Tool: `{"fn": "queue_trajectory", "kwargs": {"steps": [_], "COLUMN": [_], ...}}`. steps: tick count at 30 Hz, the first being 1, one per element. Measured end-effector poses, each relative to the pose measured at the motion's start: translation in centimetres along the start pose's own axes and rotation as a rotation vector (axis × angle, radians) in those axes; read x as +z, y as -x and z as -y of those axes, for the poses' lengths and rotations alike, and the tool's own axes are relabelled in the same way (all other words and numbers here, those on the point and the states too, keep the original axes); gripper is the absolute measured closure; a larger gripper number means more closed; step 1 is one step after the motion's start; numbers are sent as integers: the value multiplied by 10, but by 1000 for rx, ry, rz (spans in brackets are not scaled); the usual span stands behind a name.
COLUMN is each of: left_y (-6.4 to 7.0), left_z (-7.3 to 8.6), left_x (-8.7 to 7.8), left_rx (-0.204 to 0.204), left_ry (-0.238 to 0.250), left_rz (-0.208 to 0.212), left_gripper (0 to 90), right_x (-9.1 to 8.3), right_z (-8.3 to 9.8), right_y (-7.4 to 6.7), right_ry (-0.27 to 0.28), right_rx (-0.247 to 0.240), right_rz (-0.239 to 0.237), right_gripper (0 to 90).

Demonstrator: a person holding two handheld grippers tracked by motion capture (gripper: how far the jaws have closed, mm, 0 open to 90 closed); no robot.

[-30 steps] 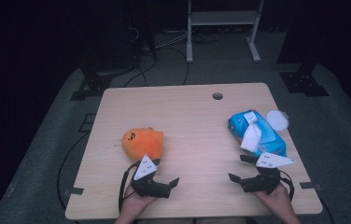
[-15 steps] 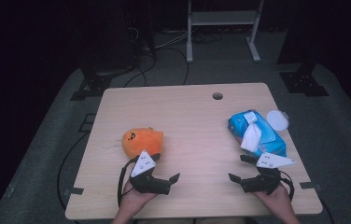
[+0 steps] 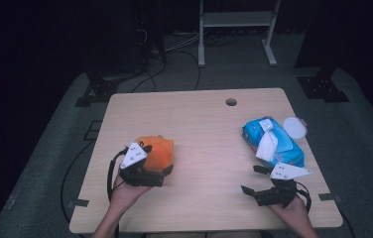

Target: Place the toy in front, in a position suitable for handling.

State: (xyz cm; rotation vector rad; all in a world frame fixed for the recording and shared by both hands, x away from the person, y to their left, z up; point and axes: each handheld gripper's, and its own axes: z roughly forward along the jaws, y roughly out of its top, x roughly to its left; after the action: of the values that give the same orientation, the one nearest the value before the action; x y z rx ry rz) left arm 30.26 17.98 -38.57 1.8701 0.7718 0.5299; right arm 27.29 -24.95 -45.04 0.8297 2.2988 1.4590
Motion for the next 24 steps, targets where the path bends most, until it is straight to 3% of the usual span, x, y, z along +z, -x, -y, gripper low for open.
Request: {"fn": "queue_trajectory", "kwargs": {"steps": [5, 13, 16, 20, 24], "left_y": [-19, -40, -48, -55, -56], "left_z": [-4, -2, 2, 6, 8], "left_x": [0, 8, 15, 22, 27], "left_rx": [32, 29, 30, 21, 26], "left_ry": [-23, -53, -93, -143, -156], "left_rz": [-48, -78, -100, -98, -90], "left_gripper": [21, 24, 24, 37, 52], "right_x": [1, -2, -1, -1, -1], "right_z": [0, 0, 0, 0, 0], "right_y": [-1, 0, 0, -1, -1], "right_ry": [-6, -1, -9, -11, -14], "right_rx": [-9, -8, -7, -11, -13], "right_rz": [-8, -10, -9, -10, -13], "right_gripper": [134, 135, 135, 135, 135]}}
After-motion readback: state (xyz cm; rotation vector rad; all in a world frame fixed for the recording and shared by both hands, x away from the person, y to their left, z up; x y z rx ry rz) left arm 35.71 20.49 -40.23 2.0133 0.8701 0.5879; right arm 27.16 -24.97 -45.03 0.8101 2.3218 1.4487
